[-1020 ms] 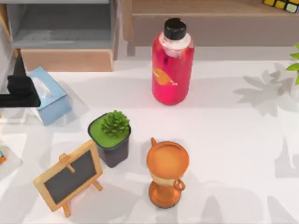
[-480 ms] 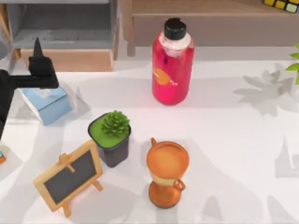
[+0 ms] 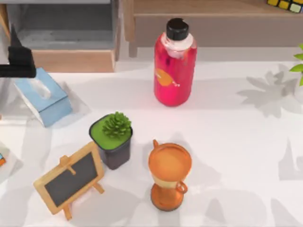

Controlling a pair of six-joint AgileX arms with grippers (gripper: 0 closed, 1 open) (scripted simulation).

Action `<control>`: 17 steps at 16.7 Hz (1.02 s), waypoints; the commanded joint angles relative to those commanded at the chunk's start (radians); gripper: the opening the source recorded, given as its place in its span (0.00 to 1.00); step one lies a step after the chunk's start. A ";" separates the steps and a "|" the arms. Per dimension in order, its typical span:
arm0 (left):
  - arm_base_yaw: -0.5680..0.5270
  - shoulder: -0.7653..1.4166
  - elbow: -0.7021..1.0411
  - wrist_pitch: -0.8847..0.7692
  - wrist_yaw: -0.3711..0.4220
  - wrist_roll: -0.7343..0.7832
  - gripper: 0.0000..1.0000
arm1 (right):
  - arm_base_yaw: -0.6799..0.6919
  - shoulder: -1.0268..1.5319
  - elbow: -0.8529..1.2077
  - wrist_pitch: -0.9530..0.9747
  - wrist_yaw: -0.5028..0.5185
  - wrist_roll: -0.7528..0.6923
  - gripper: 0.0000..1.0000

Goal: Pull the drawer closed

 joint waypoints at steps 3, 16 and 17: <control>0.170 0.075 0.015 0.146 0.110 0.200 1.00 | 0.000 0.000 0.000 0.000 0.000 0.000 1.00; 0.850 0.728 0.036 0.729 0.817 1.265 1.00 | 0.000 0.000 0.000 0.000 0.000 0.000 1.00; 0.862 0.773 0.039 0.734 0.863 1.317 1.00 | 0.000 0.000 0.000 0.000 0.000 0.000 1.00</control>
